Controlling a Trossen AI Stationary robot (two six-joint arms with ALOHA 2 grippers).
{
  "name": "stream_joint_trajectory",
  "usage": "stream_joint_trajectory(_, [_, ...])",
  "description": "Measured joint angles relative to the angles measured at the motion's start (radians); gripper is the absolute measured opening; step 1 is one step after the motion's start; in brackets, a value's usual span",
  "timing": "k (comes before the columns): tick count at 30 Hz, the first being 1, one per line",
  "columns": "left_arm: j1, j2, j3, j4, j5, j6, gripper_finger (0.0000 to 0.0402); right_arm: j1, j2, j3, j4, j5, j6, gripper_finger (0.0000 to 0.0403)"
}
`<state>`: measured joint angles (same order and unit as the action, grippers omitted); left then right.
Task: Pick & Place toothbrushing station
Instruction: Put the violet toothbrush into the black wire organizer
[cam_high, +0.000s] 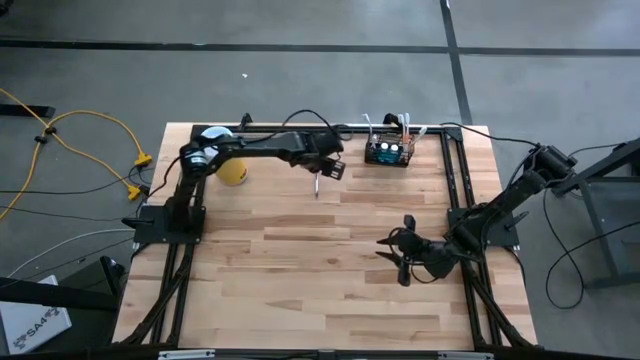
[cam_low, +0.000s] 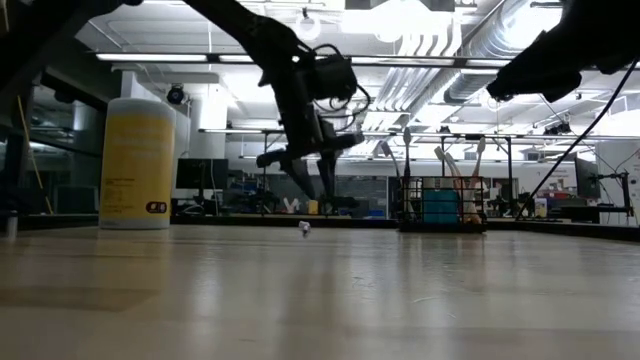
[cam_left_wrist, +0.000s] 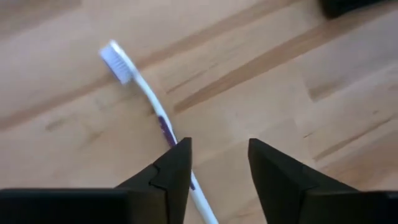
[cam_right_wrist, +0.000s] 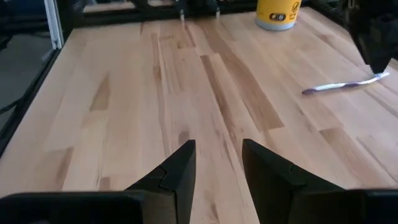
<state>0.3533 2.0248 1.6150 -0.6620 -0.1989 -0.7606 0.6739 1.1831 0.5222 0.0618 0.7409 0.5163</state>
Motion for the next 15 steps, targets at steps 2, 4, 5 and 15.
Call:
stream_joint_trajectory(2, [-0.005,0.017,0.0,-0.006,-0.002,-0.04,0.0167,0.0,0.0,0.0,-0.008,-0.022,-0.001,0.0122])
stream_joint_trajectory(4, [-0.006,0.022,0.0,-0.013,-0.016,-0.077,0.0184,0.0,0.0,0.0,-0.008,-0.04,-0.013,0.0122])
stream_joint_trajectory(5, [-0.006,0.022,0.0,-0.019,-0.022,-0.093,0.019,0.0,0.0,0.0,-0.007,-0.045,-0.02,0.0122])
stream_joint_trajectory(15, [-0.007,0.05,-0.002,-0.064,-0.065,-0.193,0.0205,0.0,0.0,0.0,-0.013,-0.092,-0.08,0.0122])
